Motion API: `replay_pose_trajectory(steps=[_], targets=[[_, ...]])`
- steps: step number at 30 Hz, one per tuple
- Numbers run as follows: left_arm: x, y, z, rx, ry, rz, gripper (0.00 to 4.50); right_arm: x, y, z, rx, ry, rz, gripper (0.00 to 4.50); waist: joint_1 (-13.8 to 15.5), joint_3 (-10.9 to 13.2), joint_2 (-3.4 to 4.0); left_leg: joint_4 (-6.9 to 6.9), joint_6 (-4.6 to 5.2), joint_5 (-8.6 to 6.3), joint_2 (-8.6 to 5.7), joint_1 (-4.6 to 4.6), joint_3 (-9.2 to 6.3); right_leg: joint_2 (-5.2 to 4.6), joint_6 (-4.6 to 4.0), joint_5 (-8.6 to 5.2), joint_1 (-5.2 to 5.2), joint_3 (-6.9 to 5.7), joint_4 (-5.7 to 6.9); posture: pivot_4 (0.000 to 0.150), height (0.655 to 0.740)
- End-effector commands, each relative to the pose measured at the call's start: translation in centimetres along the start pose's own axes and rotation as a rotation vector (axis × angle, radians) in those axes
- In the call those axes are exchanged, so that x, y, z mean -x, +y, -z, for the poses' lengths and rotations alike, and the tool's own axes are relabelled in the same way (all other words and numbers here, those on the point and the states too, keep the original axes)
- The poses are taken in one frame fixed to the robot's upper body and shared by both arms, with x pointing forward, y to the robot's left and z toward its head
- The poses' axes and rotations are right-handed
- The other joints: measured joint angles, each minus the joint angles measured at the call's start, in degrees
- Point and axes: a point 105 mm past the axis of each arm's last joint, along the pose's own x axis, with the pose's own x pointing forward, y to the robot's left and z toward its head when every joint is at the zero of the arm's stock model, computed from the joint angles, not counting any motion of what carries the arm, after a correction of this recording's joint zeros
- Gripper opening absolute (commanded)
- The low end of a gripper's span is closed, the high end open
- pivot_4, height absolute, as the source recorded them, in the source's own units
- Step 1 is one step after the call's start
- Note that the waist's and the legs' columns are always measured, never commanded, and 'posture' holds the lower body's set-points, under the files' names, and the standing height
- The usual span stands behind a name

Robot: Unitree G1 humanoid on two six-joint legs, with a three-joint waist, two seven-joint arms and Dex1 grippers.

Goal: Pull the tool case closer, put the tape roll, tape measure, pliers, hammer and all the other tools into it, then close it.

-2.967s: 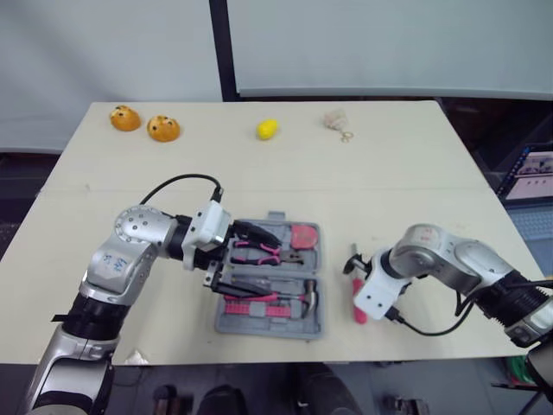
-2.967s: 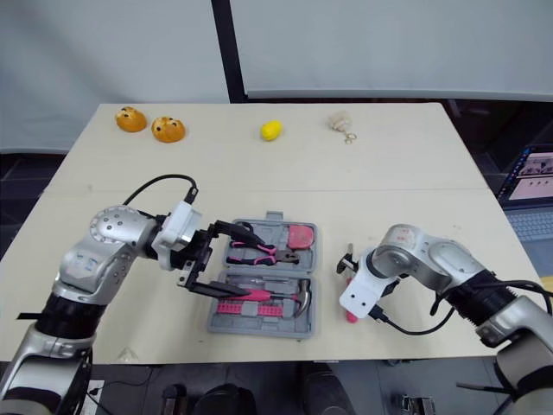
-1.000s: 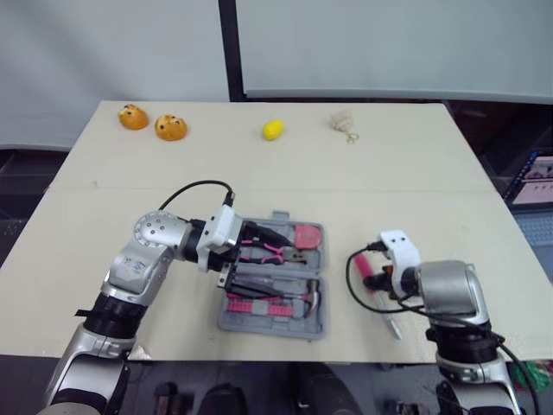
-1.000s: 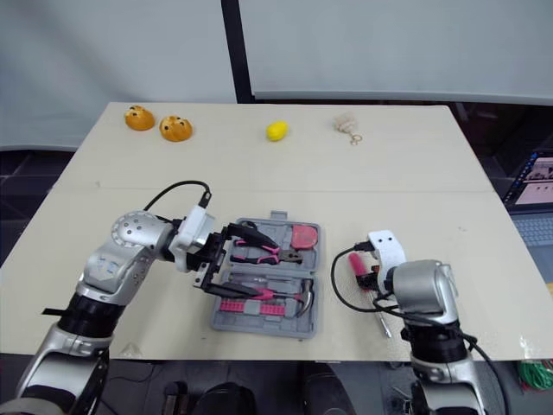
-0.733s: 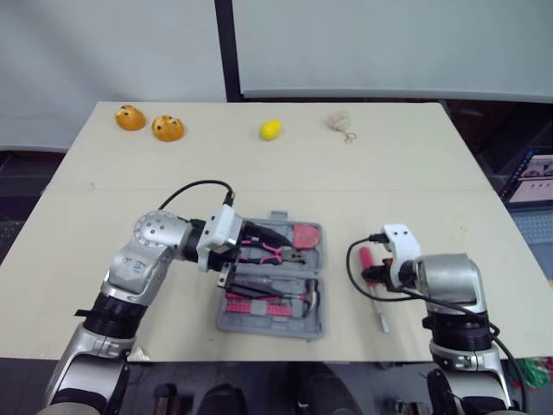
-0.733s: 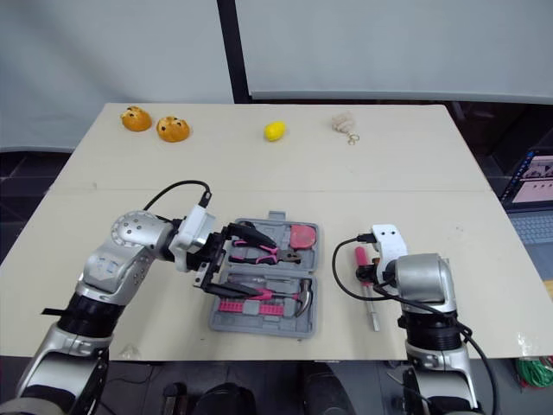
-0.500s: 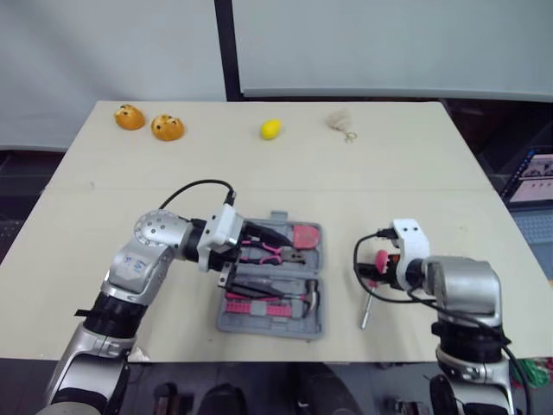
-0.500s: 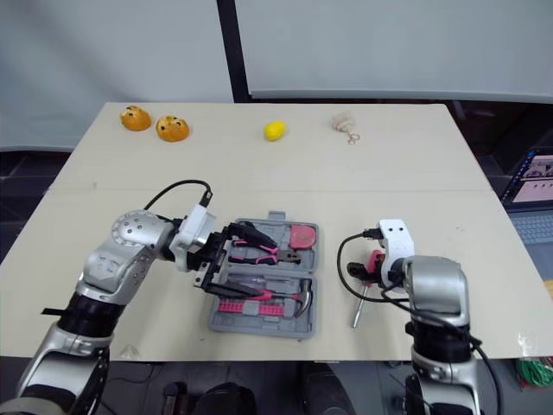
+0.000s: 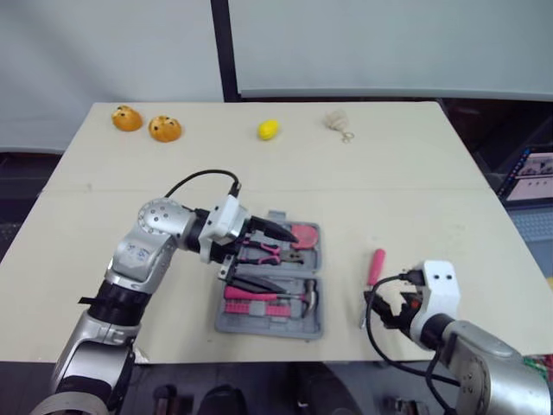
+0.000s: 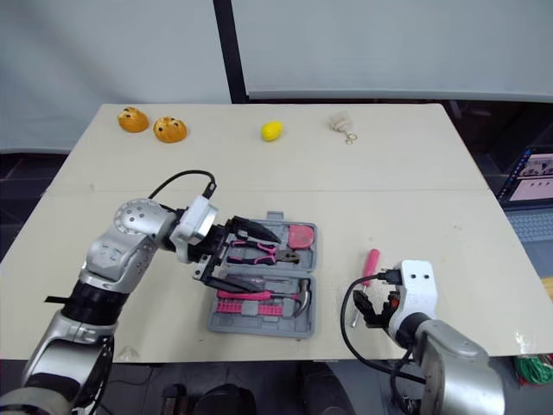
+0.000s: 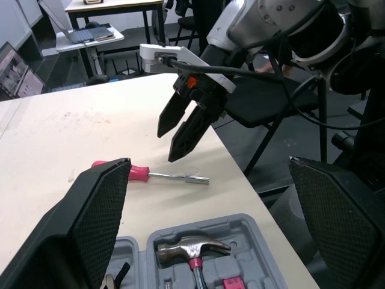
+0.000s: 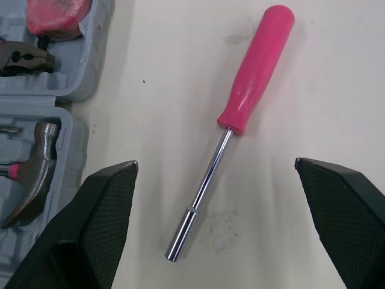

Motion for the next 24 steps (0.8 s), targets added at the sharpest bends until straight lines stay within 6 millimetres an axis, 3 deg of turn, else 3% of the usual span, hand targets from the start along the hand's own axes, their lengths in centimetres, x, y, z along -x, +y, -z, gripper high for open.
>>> replay_pose_trajectory(steps=[1, 8, 17, 24], targets=[[0.0, 0.1, -0.6, -0.034, 0.000, 0.026, 4.50, 1.1, 1.1, 0.1, 0.034, -0.092, 0.026, 4.41, 0.20, 0.00, 0.00, -0.05, 0.00, 0.00, -0.06, -0.02, -0.06, 0.01, -0.04, -0.03, -0.01, -0.04, -0.03, 0.150, 0.7400], [0.1, 0.6, -0.6, -0.047, 0.011, 0.035, 4.50, -0.7, 1.7, -0.3, 0.008, -0.137, 0.064, 4.41, -0.07, -0.01, -0.01, 0.00, 0.07, 0.04, -0.05, 0.00, 0.00, -0.10, 0.09, 0.04, 0.00, 0.06, -0.03, 0.150, 0.7400], [0.3, 0.6, -0.5, -0.052, 0.013, 0.027, 4.50, -3.7, -0.3, -1.3, -0.018, -0.139, 0.202, 4.41, -0.02, -0.01, -0.01, -0.06, 0.07, 0.04, -0.02, -0.03, -0.10, -0.07, 0.03, 0.01, -0.01, 0.04, -0.05, 0.150, 0.7400], [0.3, 0.6, -0.5, -0.054, 0.012, 0.020, 4.50, -5.2, 0.0, -1.7, -0.037, -0.136, 0.216, 4.41, -0.11, -0.01, -0.01, -0.06, 0.08, 0.04, 0.06, -0.03, -0.09, -0.08, 0.05, 0.02, -0.01, 0.05, -0.04, 0.150, 0.7400]])
